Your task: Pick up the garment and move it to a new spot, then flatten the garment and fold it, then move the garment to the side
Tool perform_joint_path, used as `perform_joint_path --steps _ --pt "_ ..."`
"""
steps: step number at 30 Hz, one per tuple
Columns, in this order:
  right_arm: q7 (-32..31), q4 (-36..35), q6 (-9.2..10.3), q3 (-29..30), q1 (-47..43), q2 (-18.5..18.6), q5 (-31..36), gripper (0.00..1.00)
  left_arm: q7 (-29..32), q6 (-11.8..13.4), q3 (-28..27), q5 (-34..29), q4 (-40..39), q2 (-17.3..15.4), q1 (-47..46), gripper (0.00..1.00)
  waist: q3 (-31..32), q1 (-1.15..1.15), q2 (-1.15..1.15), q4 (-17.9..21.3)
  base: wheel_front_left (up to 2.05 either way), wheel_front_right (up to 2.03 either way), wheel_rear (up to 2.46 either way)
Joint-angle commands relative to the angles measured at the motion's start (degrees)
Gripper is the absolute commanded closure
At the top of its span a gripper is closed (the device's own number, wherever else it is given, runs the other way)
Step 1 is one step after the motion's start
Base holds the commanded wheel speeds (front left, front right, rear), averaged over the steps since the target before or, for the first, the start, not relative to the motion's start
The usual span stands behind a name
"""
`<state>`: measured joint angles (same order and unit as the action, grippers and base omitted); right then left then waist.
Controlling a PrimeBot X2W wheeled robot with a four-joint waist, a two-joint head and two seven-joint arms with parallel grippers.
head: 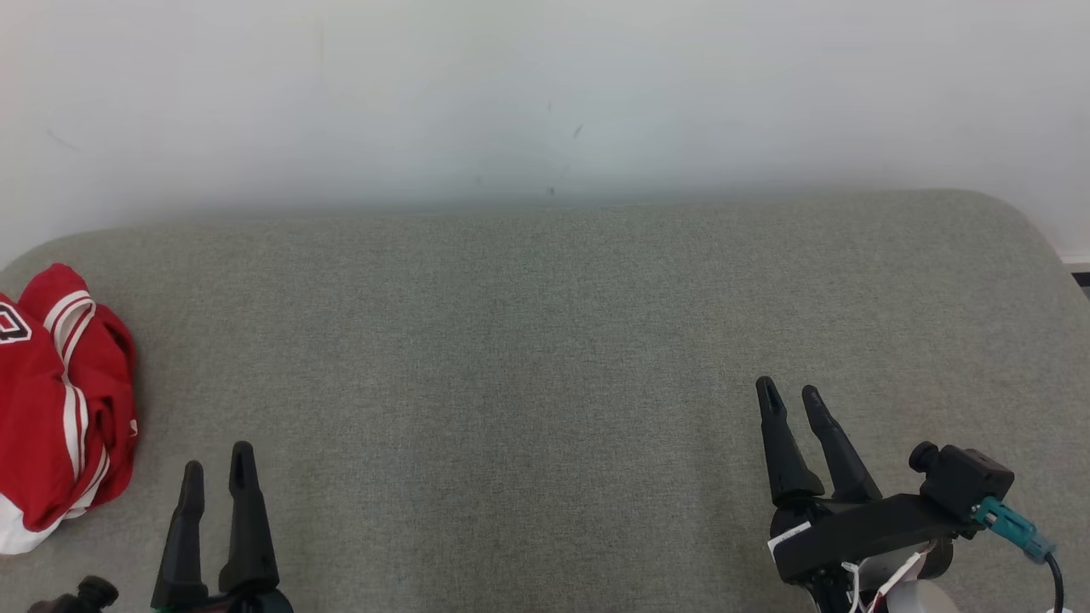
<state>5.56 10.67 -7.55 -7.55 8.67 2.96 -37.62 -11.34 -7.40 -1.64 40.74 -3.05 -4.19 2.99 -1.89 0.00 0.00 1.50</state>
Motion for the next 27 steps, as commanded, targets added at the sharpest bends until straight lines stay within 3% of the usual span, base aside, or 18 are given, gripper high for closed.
perform_joint_path --steps 1,27 --pt "0.59 -1.26 0.06 0.26 -0.04 -0.07 2.23 0.0 -0.43 -0.07 0.55 -2.3 -0.74 -0.65 -1.45 0.0 -0.03 0.0 0.0 0.07 0.0 0.0 0.0" --pt "4.86 -7.02 0.08 1.21 -4.21 -0.1 17.64 0.0 -2.03 -0.1 5.58 -18.55 0.55 -1.76 -3.81 0.0 0.33 0.0 0.0 0.73 0.0 0.0 0.0"
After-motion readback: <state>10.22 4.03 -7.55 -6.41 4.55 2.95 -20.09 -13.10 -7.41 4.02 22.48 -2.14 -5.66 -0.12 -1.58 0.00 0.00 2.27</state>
